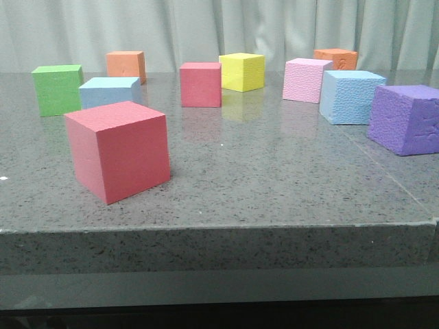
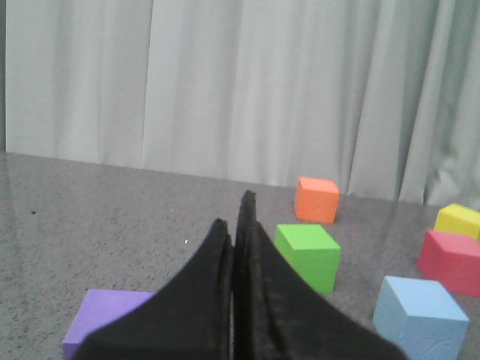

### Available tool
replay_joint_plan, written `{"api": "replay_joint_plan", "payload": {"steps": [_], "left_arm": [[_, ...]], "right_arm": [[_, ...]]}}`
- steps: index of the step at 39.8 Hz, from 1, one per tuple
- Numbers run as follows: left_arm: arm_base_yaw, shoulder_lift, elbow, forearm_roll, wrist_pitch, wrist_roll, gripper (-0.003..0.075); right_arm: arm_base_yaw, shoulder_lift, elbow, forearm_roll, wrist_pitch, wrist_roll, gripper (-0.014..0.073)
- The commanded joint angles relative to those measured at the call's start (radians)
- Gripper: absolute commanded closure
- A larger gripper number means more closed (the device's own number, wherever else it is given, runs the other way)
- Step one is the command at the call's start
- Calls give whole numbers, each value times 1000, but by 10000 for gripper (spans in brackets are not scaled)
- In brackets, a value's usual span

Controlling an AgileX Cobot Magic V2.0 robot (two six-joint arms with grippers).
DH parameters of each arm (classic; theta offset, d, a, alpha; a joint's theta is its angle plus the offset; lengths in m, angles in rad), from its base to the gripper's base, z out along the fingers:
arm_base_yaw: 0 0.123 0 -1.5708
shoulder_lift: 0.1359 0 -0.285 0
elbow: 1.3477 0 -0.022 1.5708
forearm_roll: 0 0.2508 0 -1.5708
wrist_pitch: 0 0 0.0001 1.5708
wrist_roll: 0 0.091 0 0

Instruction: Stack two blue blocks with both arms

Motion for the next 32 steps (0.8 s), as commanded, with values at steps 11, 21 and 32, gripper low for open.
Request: {"api": "replay_joint_plan", "payload": {"steps": [11,21,32], "left_arm": [[-5,261,-213,36,72,2,741],[-5,313,-213,36,70,2,741],[-5,347,-213,30,72,2,741]], "right_arm": [[-3,184,-126,-20,-76,-11,660],[-3,183,-125,-20,-85,-11,660],[-3,183,-125,-20,-85,-11,660]]}}
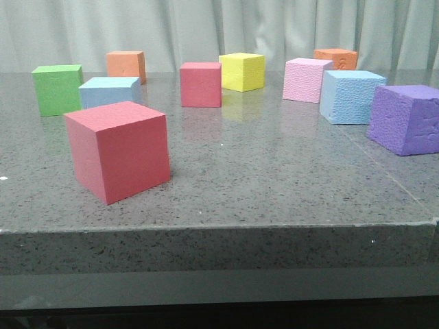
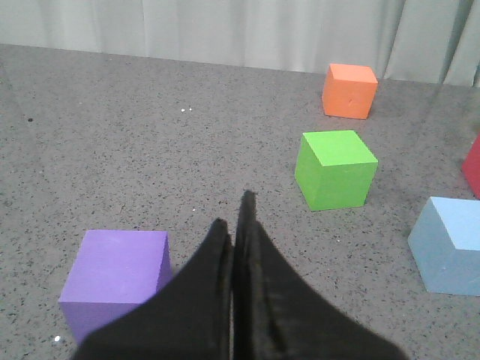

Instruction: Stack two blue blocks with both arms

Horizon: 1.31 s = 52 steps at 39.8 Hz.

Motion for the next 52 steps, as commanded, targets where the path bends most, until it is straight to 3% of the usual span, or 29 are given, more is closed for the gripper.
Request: {"api": "replay_joint_plan", "payload": {"steps": [1,9,13,17,24,27,40,45,52], "left_arm": [[-5,11,-38,-6,-75,2,741],[-5,11,-38,-6,-84,2,740],[-5,11,-38,-6,-84,2,708],[-5,11,-38,-6,-91,2,554],[-5,11,-38,-8,-102,2,93],[-5,11,-38,-8,-102,2,15],[-5,11,-38,-8,-108,2,85],[-5,11,-38,-8,-108,2,85],[-5,11,-38,-8,-109,2,85]], "right_arm": [[-3,13,-36,-7,-86,-11,660],[-3,13,-36,-7,-87,-11,653],[-3,13,-36,-7,-87,-11,585],[-3,13,-36,-7,-87,-11,420],[-3,13,-36,-7,-86,-11,55],[-3,13,-36,-7,-86,-11,-53],[-3,60,-37,61,-132,-11,-58],[-3,197,-74,76,-158,-11,-58],[-3,459,-263,79,-2,-11,-58]]}}
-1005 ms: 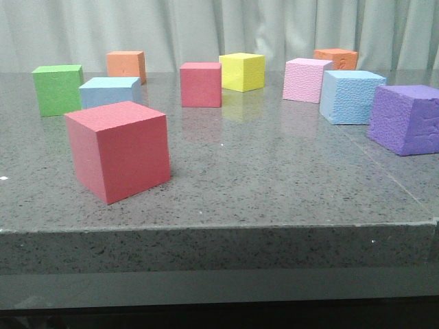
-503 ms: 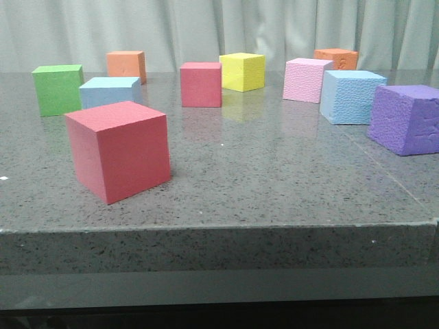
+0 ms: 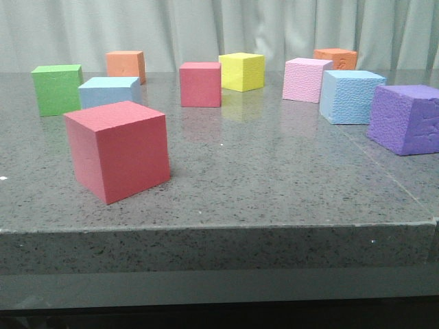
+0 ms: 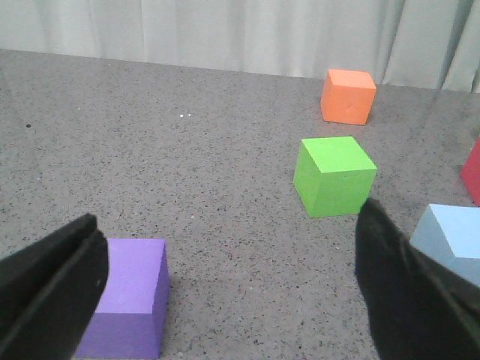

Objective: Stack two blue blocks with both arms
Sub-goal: 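Lower the open right gripper onto the light blue cube and grasp it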

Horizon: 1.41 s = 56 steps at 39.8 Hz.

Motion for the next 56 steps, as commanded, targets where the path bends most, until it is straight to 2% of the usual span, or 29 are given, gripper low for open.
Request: {"api": "replay_joint_plan", "payload": {"steps": [1,10,17,24,33,47,51,56], "left_arm": [[-5,5,-38,-8,-89,-1,85],[-5,5,-38,-8,-89,-1,85],[-5,5,-38,-8,-89,-1,85],[-5,5,-38,-8,-94,-1,85],[-5,5,-38,-8,-110,-1,85],[-5,5,-38,-8,-110,-1,85],[-5,5,-38,-8,-110,-1,85],[-5,5,-38,-8,-110,-1,85]], "right_arm": [[-3,140,-138,17,25,-11,-58],[5,450,-410,17,159,53,-58],[73,630,-592,13,233,108,-54],[100,787,-734,-47,300,231,-54],[100,892,-824,-168,368,316,-54],[100,942,-829,-172,354,316,-50],[100,942,-829,-170,357,316,11],[100,944,-829,-170,362,316,175]]}}
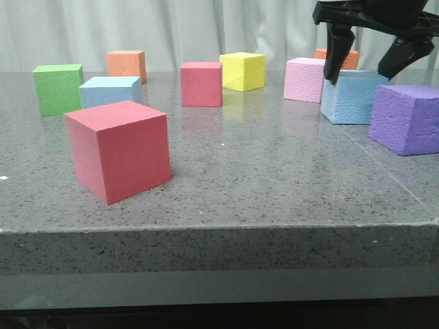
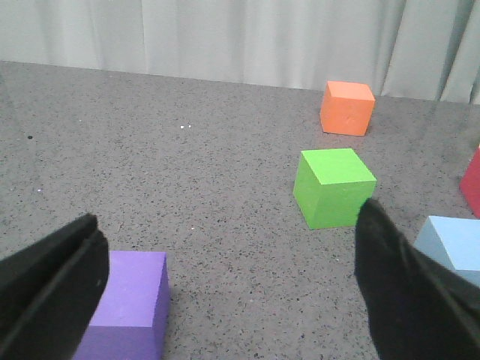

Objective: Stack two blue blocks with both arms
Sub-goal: 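Lower the open right gripper onto the light blue cube and grasp it, then lift the light blue cube and carry it toward the table centre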

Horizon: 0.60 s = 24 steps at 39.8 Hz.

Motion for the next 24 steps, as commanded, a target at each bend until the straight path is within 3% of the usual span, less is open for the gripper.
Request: {"api": "replay_joint_plan", "payload": {"steps": [1,6,17,24], "left_arm": [[-5,5,-38,-8,-84,-1,85],[-5,5,-38,-8,-84,-1,85],[-5,5,-38,-8,-84,-1,85],[-5,5,-38,-8,-84,-1,85]], "right_arm": [[-2,-47,-36,-9,-33,-2,199],[-2,-47,-36,-7,-33,-2,295],[12,-107,-36,1,-41,-2,295],[115,-153,-36,1,-45,-2,295]]}}
